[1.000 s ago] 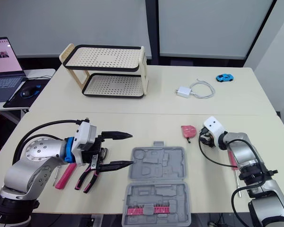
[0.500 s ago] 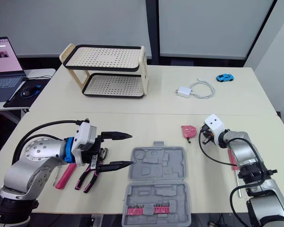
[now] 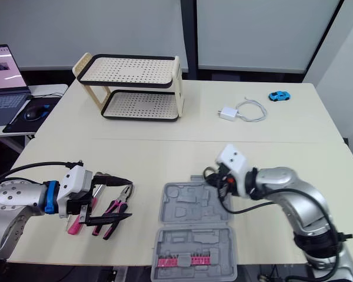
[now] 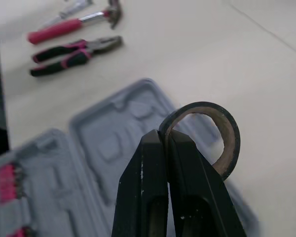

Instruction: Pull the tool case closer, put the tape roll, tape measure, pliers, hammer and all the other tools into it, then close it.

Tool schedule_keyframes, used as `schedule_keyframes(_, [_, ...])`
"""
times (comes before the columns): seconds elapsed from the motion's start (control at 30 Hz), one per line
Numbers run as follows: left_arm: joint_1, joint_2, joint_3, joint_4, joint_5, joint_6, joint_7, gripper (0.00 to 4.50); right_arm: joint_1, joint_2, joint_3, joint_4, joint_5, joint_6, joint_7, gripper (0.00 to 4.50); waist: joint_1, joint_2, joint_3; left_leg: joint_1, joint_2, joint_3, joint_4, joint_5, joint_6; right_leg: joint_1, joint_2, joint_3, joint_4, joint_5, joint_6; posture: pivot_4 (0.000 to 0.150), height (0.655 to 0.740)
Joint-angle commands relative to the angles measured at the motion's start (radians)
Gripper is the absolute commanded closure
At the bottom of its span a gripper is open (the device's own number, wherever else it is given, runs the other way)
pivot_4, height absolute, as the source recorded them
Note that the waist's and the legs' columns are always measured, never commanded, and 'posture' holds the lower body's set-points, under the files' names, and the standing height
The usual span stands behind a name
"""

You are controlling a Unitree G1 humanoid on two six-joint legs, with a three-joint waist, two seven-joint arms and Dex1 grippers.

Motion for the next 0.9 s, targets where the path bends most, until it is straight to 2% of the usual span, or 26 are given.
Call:
schedule_keyframes(0.03, [0.013,0.020,0.035,-0.014,-0.002,-0.023,-0.016,0.00,-0.029,0.071,0.093,0.005,0.002,0.011,-0.072,4.48,0.005,0.000,0.000,0.000,0.000,0.000,0.000,0.000,0.000,0.000,0.000,0.000,0.000,0.000,0.000,0.150,0.7350])
schedule_keyframes(0.2, [0.030,0.024,0.040,-0.016,0.004,-0.026,-0.017,0.00,-0.068,0.174,0.214,0.179,-0.057,-0.095,-0.132,4.48,0.004,0.000,0.000,-0.001,0.000,-0.001,0.000,0.000,0.000,-0.001,0.000,-0.001,0.000,0.000,0.000,0.150,0.7350])
schedule_keyframes(0.37, [0.046,0.021,0.049,-0.022,0.010,-0.022,-0.006,0.00,-0.105,0.208,0.285,0.312,-0.110,-0.198,-0.132,4.48,0.002,0.000,0.000,-0.001,0.000,-0.001,0.000,0.000,0.000,-0.001,0.000,-0.002,0.000,0.000,0.000,0.150,0.7350])
schedule_keyframes(0.9, [0.123,0.012,0.099,-0.035,0.010,-0.043,-0.001,0.00,-0.164,0.240,0.342,0.459,-0.155,-0.301,-0.085,4.48,-0.001,0.000,0.000,-0.003,0.000,-0.005,0.000,0.000,0.000,-0.002,0.000,-0.006,0.000,0.000,-0.001,0.150,0.7350])
